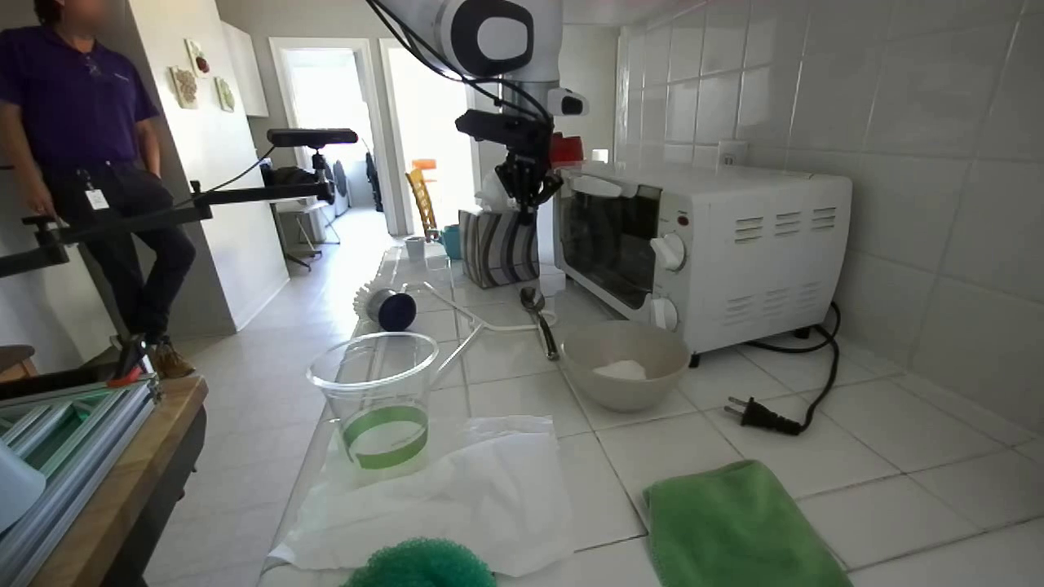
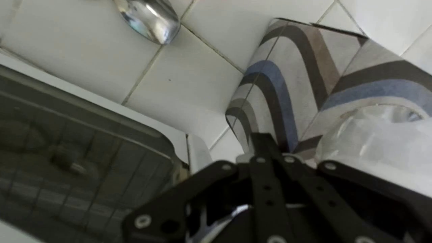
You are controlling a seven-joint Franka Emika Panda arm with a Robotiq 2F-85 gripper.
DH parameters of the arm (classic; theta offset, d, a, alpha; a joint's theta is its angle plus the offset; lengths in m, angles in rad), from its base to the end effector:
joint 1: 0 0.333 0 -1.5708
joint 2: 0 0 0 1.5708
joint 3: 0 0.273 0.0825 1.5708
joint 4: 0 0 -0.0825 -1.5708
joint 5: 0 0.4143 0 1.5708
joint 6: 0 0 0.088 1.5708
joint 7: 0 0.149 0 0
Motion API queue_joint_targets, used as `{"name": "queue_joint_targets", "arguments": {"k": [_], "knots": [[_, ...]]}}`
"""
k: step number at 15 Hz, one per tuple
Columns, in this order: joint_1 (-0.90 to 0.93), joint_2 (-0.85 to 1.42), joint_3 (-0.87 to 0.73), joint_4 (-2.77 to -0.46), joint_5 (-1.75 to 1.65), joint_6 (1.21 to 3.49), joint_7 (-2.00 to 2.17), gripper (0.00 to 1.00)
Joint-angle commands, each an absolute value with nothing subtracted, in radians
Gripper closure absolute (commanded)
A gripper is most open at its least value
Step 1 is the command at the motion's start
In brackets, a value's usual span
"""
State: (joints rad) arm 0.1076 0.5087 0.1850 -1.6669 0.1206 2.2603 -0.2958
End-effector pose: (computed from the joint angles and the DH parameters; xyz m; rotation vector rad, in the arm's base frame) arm 0.6646 0.2008 0.2290 -2.8660 -0.7145 -0.1349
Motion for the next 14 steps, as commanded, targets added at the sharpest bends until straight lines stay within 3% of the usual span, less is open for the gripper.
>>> {"name": "queue_joint_targets", "arguments": {"k": [1,14], "knots": [[0.108,0.547,0.196,-1.608,0.102,2.223,-0.329,1.0],[0.128,0.592,0.22,-1.539,0.105,2.161,-0.343,1.0]]}}
